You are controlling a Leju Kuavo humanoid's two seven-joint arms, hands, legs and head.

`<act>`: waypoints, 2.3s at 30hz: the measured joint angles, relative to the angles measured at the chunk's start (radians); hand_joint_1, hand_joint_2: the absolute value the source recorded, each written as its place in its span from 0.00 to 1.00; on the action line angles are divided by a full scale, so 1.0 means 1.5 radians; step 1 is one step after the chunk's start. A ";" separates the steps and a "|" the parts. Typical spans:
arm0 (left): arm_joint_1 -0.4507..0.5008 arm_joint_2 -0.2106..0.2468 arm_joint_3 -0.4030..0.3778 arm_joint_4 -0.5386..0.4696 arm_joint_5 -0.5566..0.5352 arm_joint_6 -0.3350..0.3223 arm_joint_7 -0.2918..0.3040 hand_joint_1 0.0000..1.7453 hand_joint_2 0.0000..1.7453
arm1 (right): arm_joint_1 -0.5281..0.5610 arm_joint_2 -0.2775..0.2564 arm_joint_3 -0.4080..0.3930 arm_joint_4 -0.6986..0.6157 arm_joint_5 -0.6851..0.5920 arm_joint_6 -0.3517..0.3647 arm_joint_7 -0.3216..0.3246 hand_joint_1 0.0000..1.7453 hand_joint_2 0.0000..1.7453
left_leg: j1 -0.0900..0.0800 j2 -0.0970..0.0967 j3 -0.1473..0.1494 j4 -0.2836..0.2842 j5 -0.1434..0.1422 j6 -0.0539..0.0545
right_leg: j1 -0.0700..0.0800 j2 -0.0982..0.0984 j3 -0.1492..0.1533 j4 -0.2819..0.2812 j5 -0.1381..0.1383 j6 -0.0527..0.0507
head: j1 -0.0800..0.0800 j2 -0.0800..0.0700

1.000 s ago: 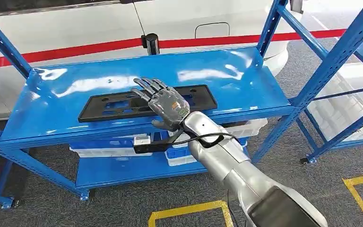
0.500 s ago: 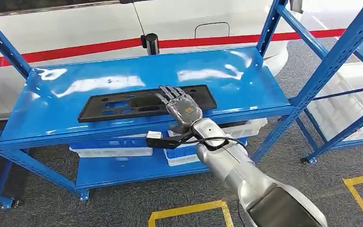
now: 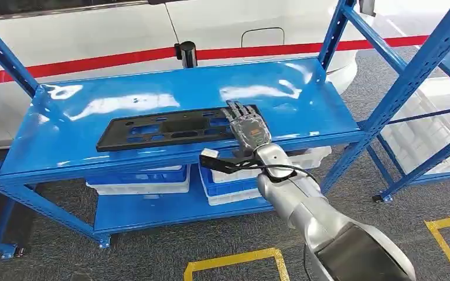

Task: Take the parts from the cabinet and place them on the table.

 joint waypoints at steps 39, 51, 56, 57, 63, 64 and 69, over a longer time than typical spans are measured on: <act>-0.012 0.000 -0.059 -0.014 0.014 -0.002 0.000 0.00 1.00 | -0.003 -0.006 -0.073 0.027 0.010 -0.013 0.030 0.00 1.00 | 0.000 0.000 0.000 0.000 0.000 0.000 | 0.000 0.000 0.000 0.000 0.000 0.000 | 0.000 0.000; -0.003 -0.003 -0.077 -0.042 0.035 0.030 0.000 0.00 0.00 | -0.012 -0.006 -0.099 0.027 0.015 -0.016 0.015 0.99 1.00 | 0.000 0.000 0.000 0.000 0.000 0.000 | 0.000 0.000 0.000 0.000 0.000 0.000 | 0.000 0.000; 0.004 -0.005 -0.095 -0.067 0.056 0.034 0.000 0.00 0.00 | -0.012 -0.008 -0.107 0.028 0.020 -0.016 0.005 0.98 1.00 | 0.000 0.000 0.000 0.000 0.000 0.000 | 0.000 0.000 0.000 0.000 0.000 0.000 | 0.000 0.000; 0.004 -0.005 -0.098 -0.068 0.060 0.032 0.000 0.00 0.00 | -0.013 -0.008 -0.109 0.028 0.021 -0.018 0.001 1.00 1.00 | 0.000 0.000 0.000 0.000 0.000 0.000 | 0.000 0.000 0.000 0.000 0.000 0.000 | 0.000 0.000; 0.008 -0.006 -0.114 -0.081 0.073 0.033 0.000 0.00 1.00 | -0.016 -0.008 -0.117 0.028 0.020 -0.022 -0.017 1.00 1.00 | 0.000 0.000 0.000 0.000 0.000 0.000 | 0.000 0.000 0.001 0.000 0.000 0.000 | 0.000 0.000; 0.010 -0.006 -0.117 -0.084 0.074 0.034 0.000 0.00 1.00 | -0.016 -0.008 -0.120 0.028 0.022 -0.022 -0.021 1.00 1.00 | 0.000 0.000 0.000 0.000 0.000 0.000 | 0.000 0.000 0.001 0.000 0.000 0.000 | 0.000 0.000; 0.010 -0.005 -0.125 -0.085 0.081 0.034 0.000 0.00 1.00 | -0.016 -0.008 -0.122 0.027 0.025 -0.034 -0.046 1.00 1.00 | 0.000 0.000 0.001 0.000 0.000 0.000 | 0.000 0.000 0.001 0.000 0.000 0.000 | 0.000 0.000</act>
